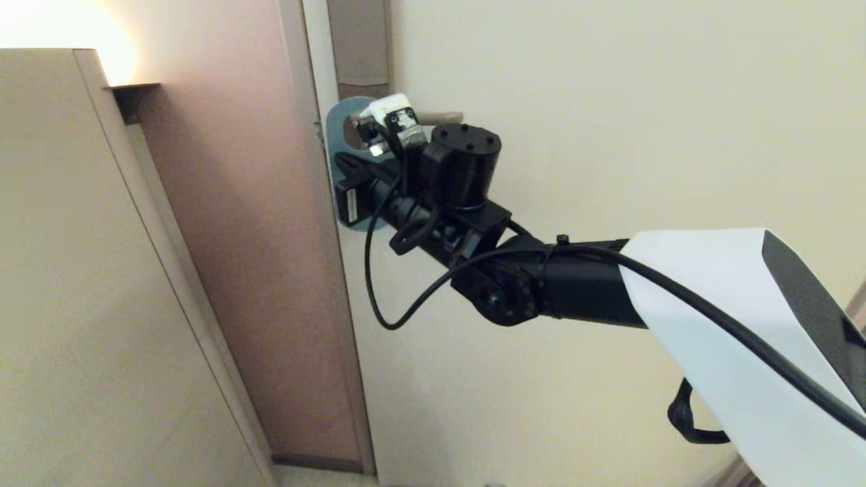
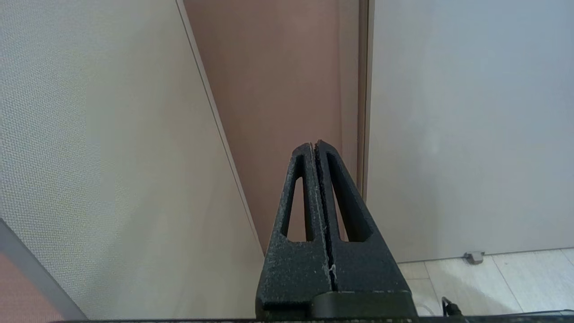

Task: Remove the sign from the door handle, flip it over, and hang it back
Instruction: Hang the sign back with the other side facing out

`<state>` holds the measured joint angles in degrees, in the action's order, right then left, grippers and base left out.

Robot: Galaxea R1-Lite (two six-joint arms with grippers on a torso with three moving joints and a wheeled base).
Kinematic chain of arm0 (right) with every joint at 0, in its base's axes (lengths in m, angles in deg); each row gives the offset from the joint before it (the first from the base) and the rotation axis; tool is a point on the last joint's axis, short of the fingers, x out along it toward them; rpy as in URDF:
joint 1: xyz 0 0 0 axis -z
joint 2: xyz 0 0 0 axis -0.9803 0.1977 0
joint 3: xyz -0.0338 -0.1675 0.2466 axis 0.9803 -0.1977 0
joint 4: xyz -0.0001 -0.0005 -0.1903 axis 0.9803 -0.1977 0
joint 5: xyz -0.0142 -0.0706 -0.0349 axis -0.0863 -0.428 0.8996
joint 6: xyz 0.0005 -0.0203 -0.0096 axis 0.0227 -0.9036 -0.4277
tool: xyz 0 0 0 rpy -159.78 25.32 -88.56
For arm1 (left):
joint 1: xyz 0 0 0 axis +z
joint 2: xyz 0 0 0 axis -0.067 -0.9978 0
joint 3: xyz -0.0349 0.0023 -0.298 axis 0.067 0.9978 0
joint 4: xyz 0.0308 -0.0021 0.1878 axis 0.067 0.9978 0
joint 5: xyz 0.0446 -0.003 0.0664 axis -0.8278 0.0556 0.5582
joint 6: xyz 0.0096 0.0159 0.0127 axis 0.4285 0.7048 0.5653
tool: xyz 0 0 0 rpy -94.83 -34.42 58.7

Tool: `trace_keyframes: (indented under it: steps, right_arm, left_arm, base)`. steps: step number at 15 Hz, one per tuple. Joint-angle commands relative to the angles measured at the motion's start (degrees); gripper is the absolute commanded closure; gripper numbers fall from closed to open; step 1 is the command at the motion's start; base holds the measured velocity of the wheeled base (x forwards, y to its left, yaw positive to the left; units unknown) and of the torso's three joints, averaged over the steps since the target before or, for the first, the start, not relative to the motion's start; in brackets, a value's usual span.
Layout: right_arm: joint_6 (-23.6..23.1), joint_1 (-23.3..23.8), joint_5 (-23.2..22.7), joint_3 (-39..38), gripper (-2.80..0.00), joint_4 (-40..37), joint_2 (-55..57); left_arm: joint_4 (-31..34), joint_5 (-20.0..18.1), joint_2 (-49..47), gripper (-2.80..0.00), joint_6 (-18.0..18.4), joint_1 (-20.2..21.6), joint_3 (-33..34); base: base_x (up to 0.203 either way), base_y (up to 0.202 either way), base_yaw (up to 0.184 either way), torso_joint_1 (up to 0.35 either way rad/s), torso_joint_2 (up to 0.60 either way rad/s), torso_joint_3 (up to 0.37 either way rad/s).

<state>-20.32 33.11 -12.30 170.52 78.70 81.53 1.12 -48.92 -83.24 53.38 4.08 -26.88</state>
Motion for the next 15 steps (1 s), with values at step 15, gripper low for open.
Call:
trace_keyframes:
  steps: [15]
  right_arm:
    - [-2.2,0.1,8.5,-1.8,0.0,3.6,-1.4]
  left_arm:
    - [0.0,0.0,-0.1,0.0,0.0,0.0,0.1]
  base:
    - [0.0,0.0,0.0,0.0,0.0,0.0]
